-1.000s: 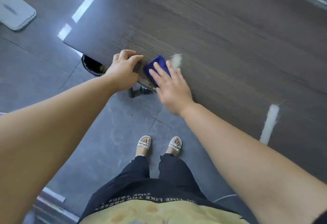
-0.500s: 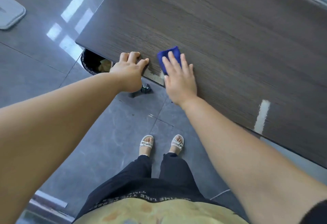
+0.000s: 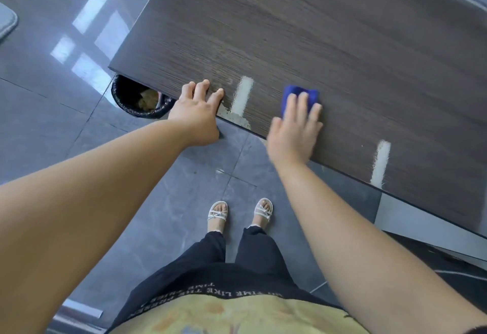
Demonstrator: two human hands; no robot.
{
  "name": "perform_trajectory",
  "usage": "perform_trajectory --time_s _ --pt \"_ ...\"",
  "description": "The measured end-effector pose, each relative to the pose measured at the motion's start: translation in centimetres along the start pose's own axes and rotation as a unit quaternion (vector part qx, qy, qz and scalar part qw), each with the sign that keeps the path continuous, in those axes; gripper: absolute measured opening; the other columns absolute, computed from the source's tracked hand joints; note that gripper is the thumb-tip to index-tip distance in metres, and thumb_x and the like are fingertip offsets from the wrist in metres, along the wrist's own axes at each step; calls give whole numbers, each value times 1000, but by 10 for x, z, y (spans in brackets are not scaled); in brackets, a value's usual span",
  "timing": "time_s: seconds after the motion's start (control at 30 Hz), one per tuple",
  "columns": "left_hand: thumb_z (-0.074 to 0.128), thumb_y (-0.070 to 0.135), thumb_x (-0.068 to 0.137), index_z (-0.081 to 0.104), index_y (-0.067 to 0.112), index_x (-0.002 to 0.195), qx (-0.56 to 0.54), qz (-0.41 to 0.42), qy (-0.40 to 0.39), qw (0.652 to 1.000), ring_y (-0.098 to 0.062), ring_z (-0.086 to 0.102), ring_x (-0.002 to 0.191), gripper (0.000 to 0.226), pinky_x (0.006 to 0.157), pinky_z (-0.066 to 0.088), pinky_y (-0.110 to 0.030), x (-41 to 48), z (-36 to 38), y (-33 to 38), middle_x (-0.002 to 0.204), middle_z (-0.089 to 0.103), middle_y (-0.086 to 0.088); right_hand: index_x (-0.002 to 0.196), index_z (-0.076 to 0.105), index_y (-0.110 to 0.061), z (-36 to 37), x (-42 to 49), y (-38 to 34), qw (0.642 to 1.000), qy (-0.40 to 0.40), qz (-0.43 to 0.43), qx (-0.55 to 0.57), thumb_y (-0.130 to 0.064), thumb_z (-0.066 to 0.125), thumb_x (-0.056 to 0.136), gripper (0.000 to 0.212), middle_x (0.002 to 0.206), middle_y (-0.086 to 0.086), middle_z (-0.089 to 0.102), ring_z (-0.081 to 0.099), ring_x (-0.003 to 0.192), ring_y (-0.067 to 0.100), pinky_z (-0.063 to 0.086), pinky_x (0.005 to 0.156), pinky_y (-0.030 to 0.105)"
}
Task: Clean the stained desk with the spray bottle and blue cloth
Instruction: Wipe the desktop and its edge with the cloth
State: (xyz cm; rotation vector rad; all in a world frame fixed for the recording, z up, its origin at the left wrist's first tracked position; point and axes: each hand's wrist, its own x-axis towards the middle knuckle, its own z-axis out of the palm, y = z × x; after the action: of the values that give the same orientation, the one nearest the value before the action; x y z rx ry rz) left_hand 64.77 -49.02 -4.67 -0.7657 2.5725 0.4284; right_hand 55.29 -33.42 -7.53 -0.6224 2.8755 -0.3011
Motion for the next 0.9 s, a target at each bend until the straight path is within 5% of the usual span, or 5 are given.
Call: perform_trajectory --time_s 0.23,0.37,0.5,0.67,0.9 --pt "56 30 86 3 24 151 -4 19 -17 1000 -34 -3 142 85 114 18 -42 -1 -3 -5 157 0 -9 151 -6 -23 -1 9 -46 940 -215 -261 -43 -46 49 93 83 158 1 -17 -19 143 32 -4 114 48" --pt "53 19 85 2 24 151 -9 19 -21 1000 -33 -4 142 84 114 19 -41 -2 -5 -7 157 -2 -7 151 6 -28 -8 16 3 915 -148 -353 -128 -54 57 84 88 160 -3 0 -3 145 34 6 115 52" --pt "52 19 84 5 26 151 -12 28 -26 999 -32 0 142 82 113 20 -40 -2 -7 -10 157 0 -6 145 33 -13 -1 9 48 916 -21 -373 -147 -51 69 73 89 151 13 33 22 138 45 18 109 55" --pt "56 23 84 5 13 150 -54 26 5 998 -31 6 141 84 113 17 -37 -4 -5 -13 156 8 -7 136 44 3 27 10 -4 931 17 -352 -97 -35 85 60 94 140 30 41 38 131 45 30 106 51" --pt "53 12 84 18 6 147 -85 40 51 994 -31 16 137 72 111 14 -29 -4 -6 -17 153 17 -9 141 40 -8 41 12 -45 928 41 -366 -59 -38 79 68 89 147 19 37 36 136 33 30 109 46"
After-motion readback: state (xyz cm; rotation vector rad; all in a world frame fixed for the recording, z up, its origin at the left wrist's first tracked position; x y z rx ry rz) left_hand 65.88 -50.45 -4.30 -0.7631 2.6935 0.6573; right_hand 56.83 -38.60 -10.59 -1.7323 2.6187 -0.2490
